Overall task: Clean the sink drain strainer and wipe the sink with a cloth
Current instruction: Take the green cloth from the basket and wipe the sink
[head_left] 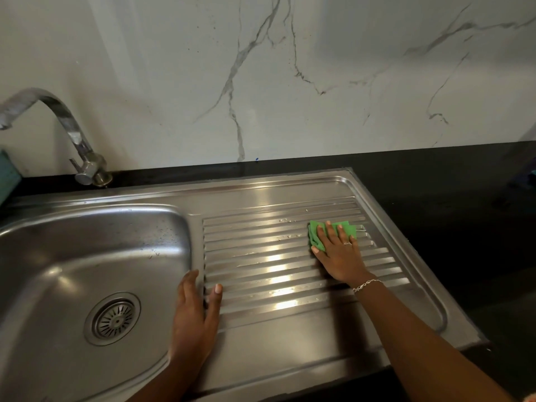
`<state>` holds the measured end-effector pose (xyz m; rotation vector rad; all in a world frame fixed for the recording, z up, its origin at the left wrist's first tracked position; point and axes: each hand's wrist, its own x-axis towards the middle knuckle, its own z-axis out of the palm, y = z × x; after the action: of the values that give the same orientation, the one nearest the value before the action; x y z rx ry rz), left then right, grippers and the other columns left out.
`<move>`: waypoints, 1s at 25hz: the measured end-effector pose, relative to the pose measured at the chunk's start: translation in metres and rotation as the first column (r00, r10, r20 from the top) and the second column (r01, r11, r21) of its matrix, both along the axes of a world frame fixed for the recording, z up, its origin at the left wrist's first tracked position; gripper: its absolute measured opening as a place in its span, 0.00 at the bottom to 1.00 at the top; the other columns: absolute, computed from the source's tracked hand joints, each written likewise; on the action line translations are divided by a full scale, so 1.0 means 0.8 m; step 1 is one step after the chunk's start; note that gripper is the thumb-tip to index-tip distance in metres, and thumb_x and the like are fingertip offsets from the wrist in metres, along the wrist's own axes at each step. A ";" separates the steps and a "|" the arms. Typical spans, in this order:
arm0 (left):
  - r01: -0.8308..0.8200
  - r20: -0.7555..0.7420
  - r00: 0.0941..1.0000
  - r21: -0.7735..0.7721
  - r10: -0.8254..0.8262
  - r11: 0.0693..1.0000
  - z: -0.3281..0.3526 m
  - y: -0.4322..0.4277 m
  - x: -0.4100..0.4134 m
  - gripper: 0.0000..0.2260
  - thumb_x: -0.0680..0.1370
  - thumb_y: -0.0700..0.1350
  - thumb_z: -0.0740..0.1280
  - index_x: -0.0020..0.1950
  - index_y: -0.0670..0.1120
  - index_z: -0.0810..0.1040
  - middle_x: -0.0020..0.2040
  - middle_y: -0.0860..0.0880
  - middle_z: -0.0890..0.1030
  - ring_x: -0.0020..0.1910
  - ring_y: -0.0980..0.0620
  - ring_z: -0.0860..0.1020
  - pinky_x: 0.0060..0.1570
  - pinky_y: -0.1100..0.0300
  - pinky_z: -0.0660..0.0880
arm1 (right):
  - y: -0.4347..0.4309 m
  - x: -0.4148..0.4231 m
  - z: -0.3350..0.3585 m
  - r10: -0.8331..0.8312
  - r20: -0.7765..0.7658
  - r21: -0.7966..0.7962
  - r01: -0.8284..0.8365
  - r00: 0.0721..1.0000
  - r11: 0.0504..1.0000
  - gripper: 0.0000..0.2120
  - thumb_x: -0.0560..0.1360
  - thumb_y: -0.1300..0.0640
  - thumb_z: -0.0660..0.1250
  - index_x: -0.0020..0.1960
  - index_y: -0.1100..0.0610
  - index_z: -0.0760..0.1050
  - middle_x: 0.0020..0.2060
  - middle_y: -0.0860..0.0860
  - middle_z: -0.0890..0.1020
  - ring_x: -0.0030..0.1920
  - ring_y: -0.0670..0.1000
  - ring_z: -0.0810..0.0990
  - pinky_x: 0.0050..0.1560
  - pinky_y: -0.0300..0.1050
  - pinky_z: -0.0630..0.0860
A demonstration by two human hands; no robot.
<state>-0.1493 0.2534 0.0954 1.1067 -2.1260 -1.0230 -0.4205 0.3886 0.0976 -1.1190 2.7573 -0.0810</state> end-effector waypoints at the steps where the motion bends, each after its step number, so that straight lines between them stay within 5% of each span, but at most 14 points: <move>1: 0.000 -0.009 1.000 0.009 0.000 1.000 0.000 -0.001 0.000 0.29 0.73 0.57 0.54 0.68 0.39 0.65 0.67 0.39 0.70 0.64 0.39 0.72 0.63 0.48 0.68 | -0.008 0.012 0.001 0.017 0.007 -0.009 -0.017 1.000 1.000 0.29 0.81 0.44 0.48 0.76 0.51 0.42 0.78 0.53 0.45 0.77 0.58 0.43 0.75 0.57 0.43; 11: -0.046 -0.057 0.997 0.059 0.050 0.997 0.004 0.001 0.002 0.32 0.74 0.58 0.50 0.71 0.39 0.63 0.69 0.39 0.69 0.67 0.41 0.69 0.68 0.47 0.66 | -0.112 0.140 -0.002 0.268 0.030 -0.077 -0.265 0.963 0.961 0.30 0.80 0.43 0.49 0.76 0.50 0.42 0.77 0.52 0.44 0.77 0.56 0.40 0.75 0.56 0.39; 18: -0.048 -0.068 0.996 0.078 0.054 0.996 -0.001 -0.002 0.001 0.26 0.78 0.50 0.57 0.74 0.41 0.57 0.73 0.42 0.64 0.72 0.47 0.64 0.68 0.60 0.58 | -0.142 0.172 0.002 0.460 0.000 -0.069 -0.459 0.888 0.886 0.29 0.80 0.43 0.50 0.76 0.49 0.43 0.78 0.51 0.44 0.77 0.55 0.40 0.75 0.54 0.38; 25: -0.055 -0.137 0.989 0.059 0.063 0.997 0.004 -0.001 0.001 0.31 0.76 0.58 0.51 0.73 0.41 0.58 0.71 0.43 0.67 0.63 0.57 0.66 0.62 0.64 0.61 | -0.166 0.183 0.001 0.619 -0.037 -0.076 -0.620 0.784 0.781 0.29 0.79 0.45 0.53 0.76 0.48 0.47 0.78 0.49 0.48 0.77 0.54 0.43 0.75 0.53 0.39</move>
<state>-0.1484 0.2523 0.0989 1.0848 -1.9553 -1.1042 -0.2740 0.2555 0.0980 -1.9905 2.2536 -0.1076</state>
